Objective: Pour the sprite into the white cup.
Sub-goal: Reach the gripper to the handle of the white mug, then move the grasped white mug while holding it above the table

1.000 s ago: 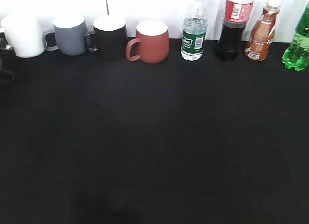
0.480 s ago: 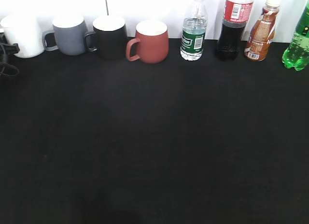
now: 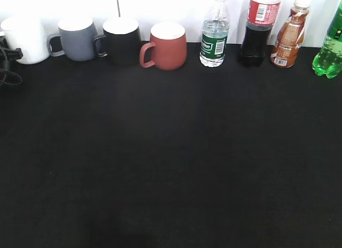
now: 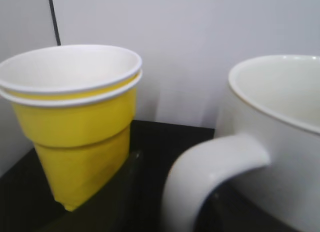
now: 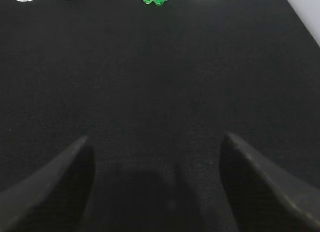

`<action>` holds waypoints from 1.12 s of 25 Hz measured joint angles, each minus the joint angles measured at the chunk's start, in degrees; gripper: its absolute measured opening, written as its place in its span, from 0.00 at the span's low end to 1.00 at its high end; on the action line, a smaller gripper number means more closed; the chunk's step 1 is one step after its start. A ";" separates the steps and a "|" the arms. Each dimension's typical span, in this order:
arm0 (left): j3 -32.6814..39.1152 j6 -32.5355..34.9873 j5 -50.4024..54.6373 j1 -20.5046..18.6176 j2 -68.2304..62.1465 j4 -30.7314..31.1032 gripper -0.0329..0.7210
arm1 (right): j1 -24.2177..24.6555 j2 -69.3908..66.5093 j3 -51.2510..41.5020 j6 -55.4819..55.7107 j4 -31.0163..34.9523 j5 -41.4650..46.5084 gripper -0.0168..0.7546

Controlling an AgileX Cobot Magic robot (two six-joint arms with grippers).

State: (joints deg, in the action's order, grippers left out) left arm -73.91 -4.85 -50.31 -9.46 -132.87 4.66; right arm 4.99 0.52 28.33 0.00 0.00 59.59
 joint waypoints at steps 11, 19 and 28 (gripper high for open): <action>-0.20 -0.01 -2.97 -0.20 -0.31 3.48 0.15 | 0.00 0.00 0.00 0.00 0.67 0.00 0.78; 4.11 0.43 -7.70 -0.20 2.69 0.05 0.12 | 0.00 0.00 0.00 0.00 0.71 0.00 0.78; 28.93 -4.04 -9.11 8.37 31.05 7.37 0.12 | 0.00 -2.08 0.17 0.00 3.27 -16.94 0.78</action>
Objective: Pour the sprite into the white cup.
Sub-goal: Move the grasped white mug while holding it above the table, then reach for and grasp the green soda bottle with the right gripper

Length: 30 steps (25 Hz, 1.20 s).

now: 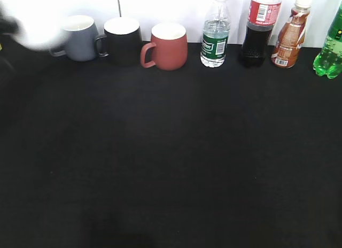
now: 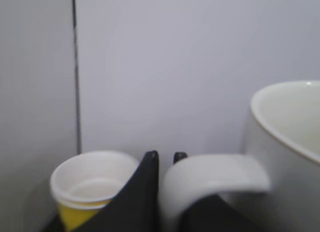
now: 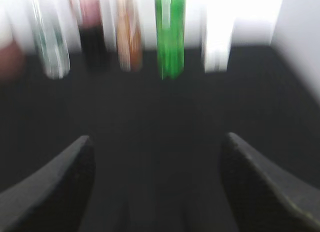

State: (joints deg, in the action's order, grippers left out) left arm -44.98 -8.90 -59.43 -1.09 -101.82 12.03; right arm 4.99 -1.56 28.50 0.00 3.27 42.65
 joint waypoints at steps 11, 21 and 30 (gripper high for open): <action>11.93 0.00 -3.99 22.28 2.22 8.03 0.12 | 0.00 -63.26 -14.84 0.00 0.29 -85.18 0.83; 11.93 0.00 -4.21 22.28 2.22 7.97 0.12 | 0.00 -108.50 10.46 0.00 0.42 -102.61 0.89; 11.93 0.00 -4.21 22.28 2.22 7.97 0.12 | 0.00 -120.20 27.41 -1.46 0.83 -99.61 0.89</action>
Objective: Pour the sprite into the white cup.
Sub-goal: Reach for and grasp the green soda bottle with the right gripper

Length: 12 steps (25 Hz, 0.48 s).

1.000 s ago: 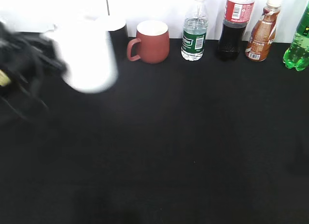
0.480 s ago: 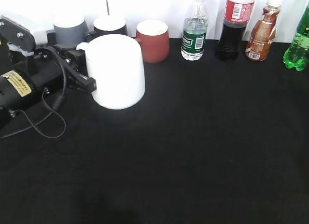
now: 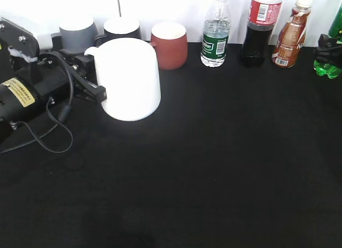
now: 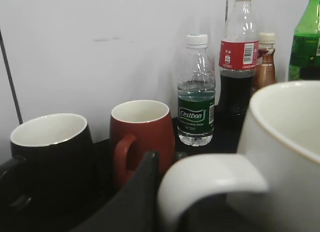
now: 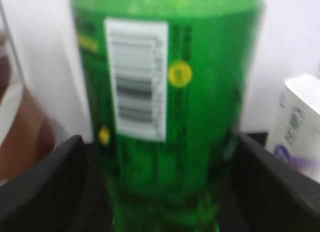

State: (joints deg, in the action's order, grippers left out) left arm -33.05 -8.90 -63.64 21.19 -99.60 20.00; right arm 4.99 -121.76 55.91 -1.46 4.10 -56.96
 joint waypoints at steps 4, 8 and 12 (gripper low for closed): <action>0.00 0.00 0.00 0.00 0.03 0.00 0.12 | 0.00 -4.76 6.30 -0.01 0.00 0.14 0.89; 0.00 0.00 0.00 0.00 0.03 0.00 0.12 | 0.00 -7.17 9.20 -0.13 0.00 0.51 0.74; 0.00 0.00 0.00 0.00 0.03 0.00 0.12 | 0.00 -7.29 9.30 -2.46 -0.32 0.14 0.57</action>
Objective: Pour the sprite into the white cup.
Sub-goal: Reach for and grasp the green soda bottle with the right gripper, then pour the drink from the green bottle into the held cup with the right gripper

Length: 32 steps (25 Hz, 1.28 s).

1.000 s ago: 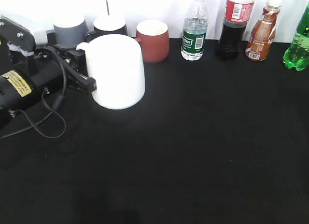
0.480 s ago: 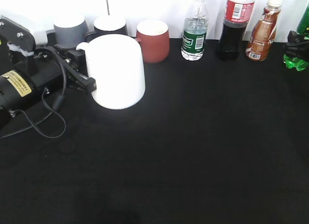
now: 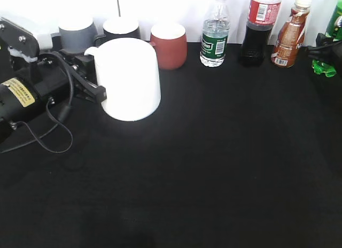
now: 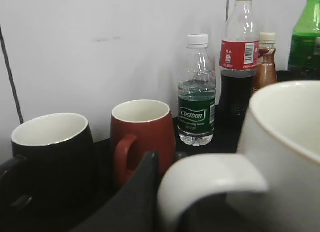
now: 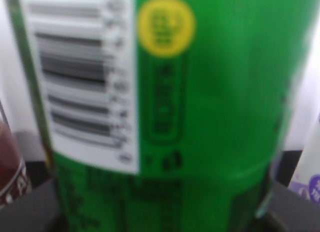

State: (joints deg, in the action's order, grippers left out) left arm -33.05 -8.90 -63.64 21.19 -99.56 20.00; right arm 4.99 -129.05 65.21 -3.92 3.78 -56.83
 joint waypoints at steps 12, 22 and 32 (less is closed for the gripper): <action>0.00 0.00 0.00 0.90 0.03 3.42 0.12 | -5.84 37.38 -39.36 3.92 -14.96 -5.47 0.57; 0.00 0.00 2.43 3.20 0.03 3.45 0.12 | -27.52 38.91 -30.01 -42.94 -13.06 18.25 0.57; 0.00 -1.88 4.39 3.20 0.03 8.88 0.12 | -27.52 38.91 -28.44 -60.38 -12.85 18.61 0.57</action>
State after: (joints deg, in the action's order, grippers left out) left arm -33.05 -10.78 -59.25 24.39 -99.53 28.88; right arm -22.53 -90.14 36.77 -64.30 -9.07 -38.21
